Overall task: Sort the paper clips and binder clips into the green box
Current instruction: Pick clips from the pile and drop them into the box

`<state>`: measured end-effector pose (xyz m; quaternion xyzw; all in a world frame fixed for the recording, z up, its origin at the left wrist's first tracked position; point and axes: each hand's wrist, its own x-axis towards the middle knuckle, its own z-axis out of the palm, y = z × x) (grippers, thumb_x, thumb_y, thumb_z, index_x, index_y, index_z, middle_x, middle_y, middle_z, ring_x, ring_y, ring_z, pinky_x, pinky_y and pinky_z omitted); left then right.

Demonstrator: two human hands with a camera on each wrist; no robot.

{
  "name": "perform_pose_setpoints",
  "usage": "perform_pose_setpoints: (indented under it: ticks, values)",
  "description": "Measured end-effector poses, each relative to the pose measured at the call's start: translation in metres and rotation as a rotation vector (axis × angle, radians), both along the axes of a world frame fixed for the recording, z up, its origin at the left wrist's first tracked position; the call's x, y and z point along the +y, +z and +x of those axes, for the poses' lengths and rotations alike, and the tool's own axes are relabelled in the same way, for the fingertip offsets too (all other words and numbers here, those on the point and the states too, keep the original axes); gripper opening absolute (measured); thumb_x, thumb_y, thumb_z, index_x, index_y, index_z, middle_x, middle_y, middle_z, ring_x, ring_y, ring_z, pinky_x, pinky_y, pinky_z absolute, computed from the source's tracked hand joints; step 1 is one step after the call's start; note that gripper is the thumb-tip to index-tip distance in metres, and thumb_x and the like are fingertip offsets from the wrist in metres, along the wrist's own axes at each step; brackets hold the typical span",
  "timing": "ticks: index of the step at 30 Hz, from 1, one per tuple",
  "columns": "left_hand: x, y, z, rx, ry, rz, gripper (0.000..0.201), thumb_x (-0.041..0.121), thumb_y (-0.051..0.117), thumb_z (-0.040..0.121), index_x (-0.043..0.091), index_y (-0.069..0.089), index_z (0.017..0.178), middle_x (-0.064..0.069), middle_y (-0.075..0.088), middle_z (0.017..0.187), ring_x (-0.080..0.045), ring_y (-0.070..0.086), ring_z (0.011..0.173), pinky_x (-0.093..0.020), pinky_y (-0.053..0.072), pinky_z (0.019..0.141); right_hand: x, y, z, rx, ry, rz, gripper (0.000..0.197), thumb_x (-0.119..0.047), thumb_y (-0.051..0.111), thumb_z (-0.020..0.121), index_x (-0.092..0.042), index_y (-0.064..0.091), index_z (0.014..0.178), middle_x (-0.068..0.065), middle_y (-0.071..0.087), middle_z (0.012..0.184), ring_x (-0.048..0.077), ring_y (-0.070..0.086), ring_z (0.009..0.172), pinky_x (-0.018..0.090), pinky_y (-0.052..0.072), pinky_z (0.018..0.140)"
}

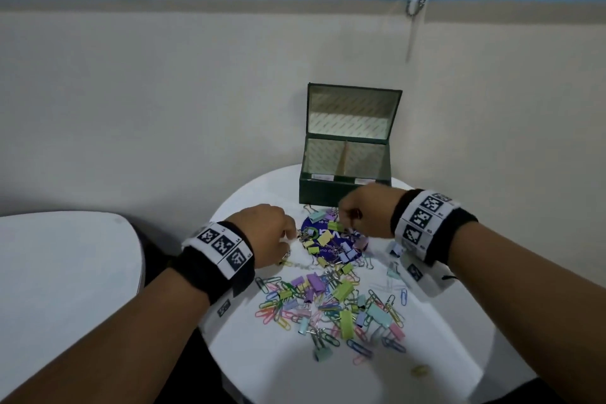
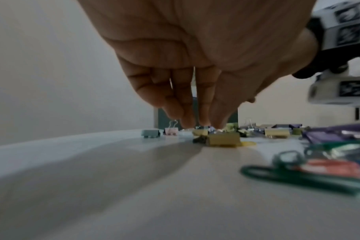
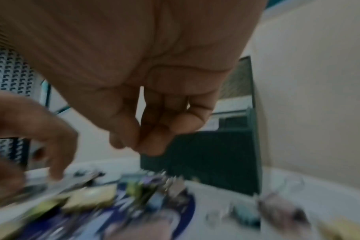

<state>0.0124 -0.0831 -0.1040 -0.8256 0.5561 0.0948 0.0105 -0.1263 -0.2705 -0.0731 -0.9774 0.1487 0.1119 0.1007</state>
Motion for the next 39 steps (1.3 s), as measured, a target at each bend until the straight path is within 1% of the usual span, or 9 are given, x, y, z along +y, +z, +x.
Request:
perform_pose_setpoints:
  ticks: [5, 9, 13, 20, 24, 30, 33, 36, 39]
  values:
    - [0.011, -0.006, -0.002, 0.069, -0.055, -0.056, 0.029, 0.025, 0.06, 0.088, 0.034, 0.07, 0.113, 0.006, 0.062, 0.109, -0.014, 0.055, 0.107, -0.033, 0.05, 0.09, 0.001, -0.026, -0.019, 0.154, 0.021, -0.104, 0.036, -0.012, 0.066, 0.079, -0.033, 0.069, 0.108, -0.01, 0.062, 0.102, 0.015, 0.061, 0.097, 0.034, 0.055, 0.089]
    - [0.01, -0.008, -0.003, 0.093, -0.069, 0.001, 0.033, 0.041, 0.072, 0.08, 0.035, 0.071, 0.112, 0.009, 0.061, 0.103, -0.011, 0.053, 0.102, -0.03, 0.05, 0.086, -0.002, -0.028, -0.03, 0.019, 0.02, -0.118, 0.026, -0.013, 0.056, 0.089, -0.028, 0.067, 0.106, -0.002, 0.056, 0.107, 0.019, 0.06, 0.095, 0.035, 0.055, 0.087]
    - [0.009, -0.009, -0.002, 0.111, -0.119, -0.03, 0.02, 0.037, 0.072, 0.083, 0.032, 0.077, 0.102, 0.012, 0.067, 0.096, -0.007, 0.051, 0.101, -0.028, 0.049, 0.082, 0.002, -0.028, -0.045, 0.018, 0.005, -0.044, 0.021, -0.015, 0.057, 0.089, -0.032, 0.067, 0.094, -0.014, 0.063, 0.095, 0.009, 0.058, 0.089, 0.025, 0.051, 0.085]
    - [0.007, -0.013, -0.003, 0.031, -0.19, -0.071, 0.014, 0.028, 0.06, 0.089, 0.023, 0.072, 0.087, 0.007, 0.064, 0.095, -0.012, 0.05, 0.097, -0.033, 0.051, 0.079, 0.024, -0.034, -0.053, 0.015, 0.101, 0.099, 0.025, -0.028, 0.059, 0.094, -0.037, 0.07, 0.114, -0.016, 0.061, 0.105, 0.003, 0.057, 0.091, 0.025, 0.051, 0.089]
    - [0.007, -0.01, -0.004, 0.053, -0.173, -0.228, 0.008, 0.028, 0.051, 0.096, 0.028, 0.057, 0.092, 0.009, 0.06, 0.101, -0.01, 0.049, 0.094, -0.024, 0.038, 0.079, 0.023, -0.033, -0.045, 0.019, 0.06, 0.004, 0.031, -0.031, 0.057, 0.095, -0.035, 0.064, 0.126, -0.01, 0.061, 0.12, 0.011, 0.058, 0.106, 0.031, 0.049, 0.096]
    - [0.006, -0.007, -0.007, 0.185, -0.067, -0.143, 0.028, 0.017, 0.037, 0.1, 0.03, 0.057, 0.114, 0.011, 0.058, 0.101, -0.015, 0.056, 0.091, -0.03, 0.043, 0.079, 0.024, -0.028, -0.037, -0.014, 0.086, 0.002, 0.029, -0.024, 0.057, 0.094, -0.036, 0.068, 0.119, -0.011, 0.064, 0.118, 0.012, 0.06, 0.106, 0.03, 0.05, 0.096]
    - [0.008, -0.003, -0.012, 0.203, -0.14, -0.088, 0.026, 0.03, 0.044, 0.099, 0.038, 0.065, 0.112, 0.018, 0.046, 0.091, -0.008, 0.049, 0.088, -0.026, 0.037, 0.078, 0.03, -0.03, -0.037, 0.05, 0.172, 0.04, 0.037, -0.027, 0.065, 0.09, -0.04, 0.065, 0.124, -0.017, 0.056, 0.103, 0.006, 0.053, 0.092, 0.024, 0.047, 0.087]
    - [0.011, -0.001, -0.022, 0.2, -0.227, 0.016, 0.032, 0.056, 0.059, 0.089, 0.05, 0.062, 0.119, 0.017, 0.048, 0.097, -0.006, 0.051, 0.093, -0.029, 0.045, 0.08, 0.03, -0.037, -0.037, 0.045, 0.175, 0.021, 0.037, -0.029, 0.066, 0.088, -0.039, 0.064, 0.123, -0.015, 0.053, 0.101, 0.008, 0.051, 0.091, 0.025, 0.046, 0.083]
    - [0.008, -0.001, -0.026, 0.144, -0.235, 0.054, 0.035, 0.057, 0.065, 0.085, 0.05, 0.064, 0.119, 0.015, 0.046, 0.096, -0.007, 0.048, 0.089, -0.028, 0.044, 0.077, 0.028, -0.042, -0.037, 0.021, 0.159, 0.001, 0.021, -0.034, 0.064, 0.089, -0.034, 0.067, 0.11, -0.011, 0.058, 0.103, 0.011, 0.055, 0.091, 0.03, 0.051, 0.085]
